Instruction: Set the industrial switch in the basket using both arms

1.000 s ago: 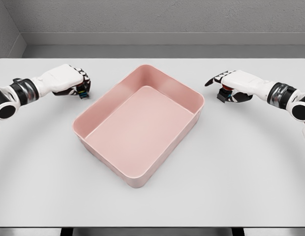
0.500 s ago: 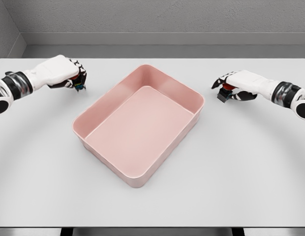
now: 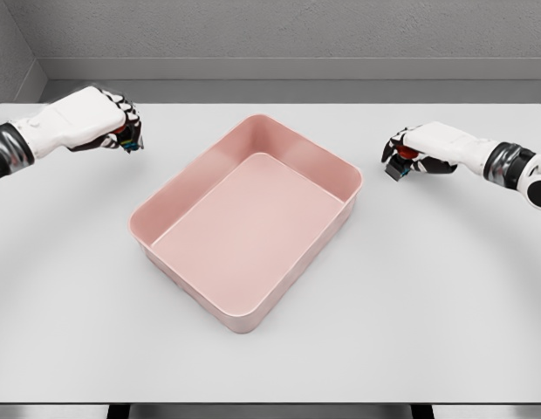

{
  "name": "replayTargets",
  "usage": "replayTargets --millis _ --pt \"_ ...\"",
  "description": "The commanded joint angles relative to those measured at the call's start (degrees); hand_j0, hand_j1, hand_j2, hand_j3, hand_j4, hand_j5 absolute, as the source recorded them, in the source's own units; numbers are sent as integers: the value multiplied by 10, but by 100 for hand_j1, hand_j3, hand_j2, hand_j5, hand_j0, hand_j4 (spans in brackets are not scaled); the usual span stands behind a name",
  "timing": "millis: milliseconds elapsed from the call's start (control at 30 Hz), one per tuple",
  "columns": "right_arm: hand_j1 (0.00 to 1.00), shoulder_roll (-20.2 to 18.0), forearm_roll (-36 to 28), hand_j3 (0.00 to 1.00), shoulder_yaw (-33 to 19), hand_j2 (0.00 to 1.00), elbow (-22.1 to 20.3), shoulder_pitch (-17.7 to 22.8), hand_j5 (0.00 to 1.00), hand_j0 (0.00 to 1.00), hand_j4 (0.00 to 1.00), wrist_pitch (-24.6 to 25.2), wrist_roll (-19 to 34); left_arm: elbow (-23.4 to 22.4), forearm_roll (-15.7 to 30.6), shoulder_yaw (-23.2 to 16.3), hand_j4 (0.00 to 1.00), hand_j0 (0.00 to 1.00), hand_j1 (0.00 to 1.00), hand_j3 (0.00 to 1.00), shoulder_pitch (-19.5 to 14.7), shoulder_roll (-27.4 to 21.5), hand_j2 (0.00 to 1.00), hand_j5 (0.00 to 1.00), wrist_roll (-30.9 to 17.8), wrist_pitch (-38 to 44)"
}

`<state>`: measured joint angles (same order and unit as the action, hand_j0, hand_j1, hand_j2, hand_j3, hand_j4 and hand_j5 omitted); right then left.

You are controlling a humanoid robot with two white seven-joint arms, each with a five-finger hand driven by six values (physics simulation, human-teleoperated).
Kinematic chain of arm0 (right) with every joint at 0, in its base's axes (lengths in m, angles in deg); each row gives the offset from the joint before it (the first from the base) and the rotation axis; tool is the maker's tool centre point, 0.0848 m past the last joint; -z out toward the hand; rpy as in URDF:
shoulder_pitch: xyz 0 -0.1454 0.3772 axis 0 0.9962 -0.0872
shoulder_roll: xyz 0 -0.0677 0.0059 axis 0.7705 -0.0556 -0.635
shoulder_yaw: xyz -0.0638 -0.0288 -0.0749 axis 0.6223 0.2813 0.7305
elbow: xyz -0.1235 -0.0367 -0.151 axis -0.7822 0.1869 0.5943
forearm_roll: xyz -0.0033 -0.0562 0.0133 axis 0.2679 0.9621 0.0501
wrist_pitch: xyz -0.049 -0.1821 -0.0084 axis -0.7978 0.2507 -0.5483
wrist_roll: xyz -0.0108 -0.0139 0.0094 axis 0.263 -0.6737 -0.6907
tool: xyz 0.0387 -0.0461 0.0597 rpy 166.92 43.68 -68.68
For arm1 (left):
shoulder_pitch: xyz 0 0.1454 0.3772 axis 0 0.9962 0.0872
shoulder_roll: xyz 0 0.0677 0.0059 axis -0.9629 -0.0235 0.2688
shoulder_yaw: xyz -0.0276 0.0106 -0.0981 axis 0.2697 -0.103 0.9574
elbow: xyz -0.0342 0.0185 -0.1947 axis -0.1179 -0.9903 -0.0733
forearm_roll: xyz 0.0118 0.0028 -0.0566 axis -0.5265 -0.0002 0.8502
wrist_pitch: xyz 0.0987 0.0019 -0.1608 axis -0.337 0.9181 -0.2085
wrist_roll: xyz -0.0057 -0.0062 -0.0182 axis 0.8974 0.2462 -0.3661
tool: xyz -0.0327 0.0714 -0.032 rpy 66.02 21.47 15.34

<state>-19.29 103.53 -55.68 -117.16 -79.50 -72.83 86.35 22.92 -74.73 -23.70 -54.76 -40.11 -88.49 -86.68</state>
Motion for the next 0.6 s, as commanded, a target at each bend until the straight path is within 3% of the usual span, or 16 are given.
replayTargets --millis 0,233,367,567 --pt "53 -1 -3 53 0 53 -1 0 53 53 53 1 0 28 18 2 34 34 34 34 0 -17 34 34 1 1" --pt "47 -6 -7 47 -1 47 0 -4 47 47 47 1 10 72 46 2 34 34 34 34 4 -47 34 34 1 1" --pt "46 -11 -7 46 -1 46 0 -5 46 46 46 1 10 115 55 5 34 34 34 34 28 -64 34 34 1 1" --pt "46 -14 -8 46 -1 46 0 -9 46 46 46 1 13 157 56 47 34 34 34 34 49 -70 34 34 1 1"
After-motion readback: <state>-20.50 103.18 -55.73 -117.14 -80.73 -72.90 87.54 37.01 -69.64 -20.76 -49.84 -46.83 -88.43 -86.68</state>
